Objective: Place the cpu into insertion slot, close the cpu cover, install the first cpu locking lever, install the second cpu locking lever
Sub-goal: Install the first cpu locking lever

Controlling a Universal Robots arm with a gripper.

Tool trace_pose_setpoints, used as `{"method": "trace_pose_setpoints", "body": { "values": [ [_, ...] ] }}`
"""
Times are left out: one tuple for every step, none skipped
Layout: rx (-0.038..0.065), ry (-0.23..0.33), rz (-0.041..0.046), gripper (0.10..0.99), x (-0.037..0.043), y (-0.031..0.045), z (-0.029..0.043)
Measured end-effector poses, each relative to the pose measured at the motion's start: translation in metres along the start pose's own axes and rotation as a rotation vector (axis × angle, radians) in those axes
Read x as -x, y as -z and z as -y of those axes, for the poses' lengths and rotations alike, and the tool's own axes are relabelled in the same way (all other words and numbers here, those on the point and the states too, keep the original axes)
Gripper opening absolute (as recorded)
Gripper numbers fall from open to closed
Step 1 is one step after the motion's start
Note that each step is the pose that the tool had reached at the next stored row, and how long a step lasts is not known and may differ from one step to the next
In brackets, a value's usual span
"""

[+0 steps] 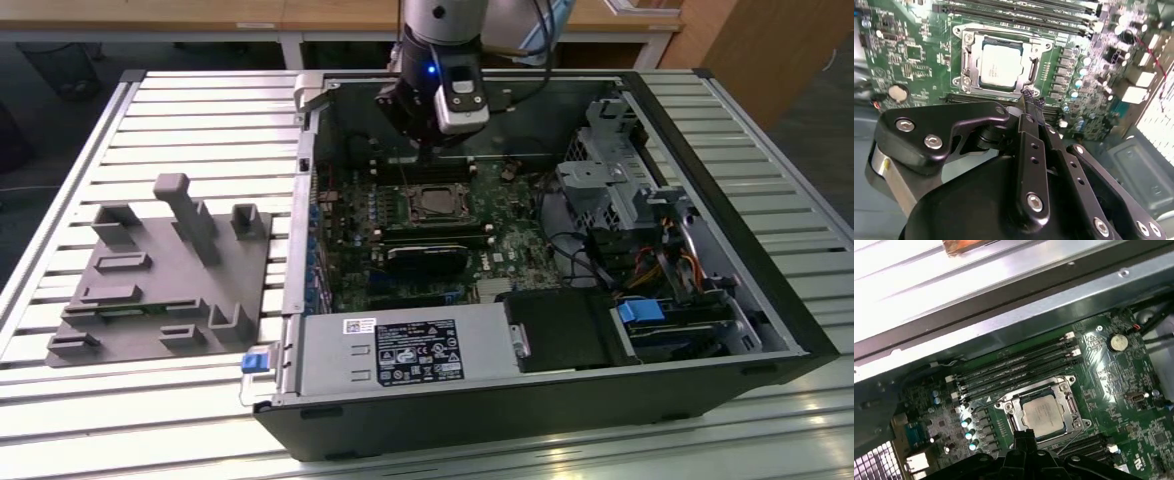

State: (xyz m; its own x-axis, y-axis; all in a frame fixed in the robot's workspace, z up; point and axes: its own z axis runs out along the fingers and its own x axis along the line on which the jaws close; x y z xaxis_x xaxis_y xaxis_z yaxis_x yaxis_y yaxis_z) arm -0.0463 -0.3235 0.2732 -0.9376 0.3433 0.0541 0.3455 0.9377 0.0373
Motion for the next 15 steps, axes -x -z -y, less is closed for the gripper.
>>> {"method": "trace_pose_setpoints", "body": {
  "values": [
    [-0.001, 0.014, -0.0005, 0.106, -0.0001, 0.0000, 0.0000],
    [-0.002, 0.028, -0.0011, 0.106, -0.0002, 0.0000, 0.0001],
    [-0.002, 0.042, -0.0016, 0.106, -0.0003, -0.0001, 0.0001],
    [-0.003, 0.054, -0.0021, 0.106, -0.0005, -0.0001, 0.0002],
    [-0.004, 0.068, -0.0026, 0.106, -0.0005, -0.0004, 0.0002],
    [-0.005, 0.085, -0.0032, 0.106, -0.0006, -0.0007, 0.0002],
    [-0.006, 0.103, -0.0039, 0.106, -0.0006, -0.0009, 0.0002],
    [-0.007, 0.121, -0.0046, 0.106, -0.0006, -0.0011, 0.0002],
    [-0.007, 0.139, -0.0046, 0.106, -0.0005, -0.0013, 0.0002],
    [-0.007, 0.151, -0.0007, 0.106, -0.0005, -0.0014, 0.0003],
    [-0.005, 0.157, 0.0082, 0.106, -0.0005, -0.0015, 0.0003],
    [-0.001, 0.160, 0.0209, 0.106, -0.0007, -0.0017, 0.0003],
    [0.002, 0.162, 0.0347, 0.106, -0.0009, -0.0018, 0.0004],
    [0.006, 0.165, 0.0461, 0.106, -0.0011, -0.0020, 0.0005],
    [0.007, 0.168, 0.0506, 0.106, -0.0012, -0.0023, 0.0005]
  ]
}}
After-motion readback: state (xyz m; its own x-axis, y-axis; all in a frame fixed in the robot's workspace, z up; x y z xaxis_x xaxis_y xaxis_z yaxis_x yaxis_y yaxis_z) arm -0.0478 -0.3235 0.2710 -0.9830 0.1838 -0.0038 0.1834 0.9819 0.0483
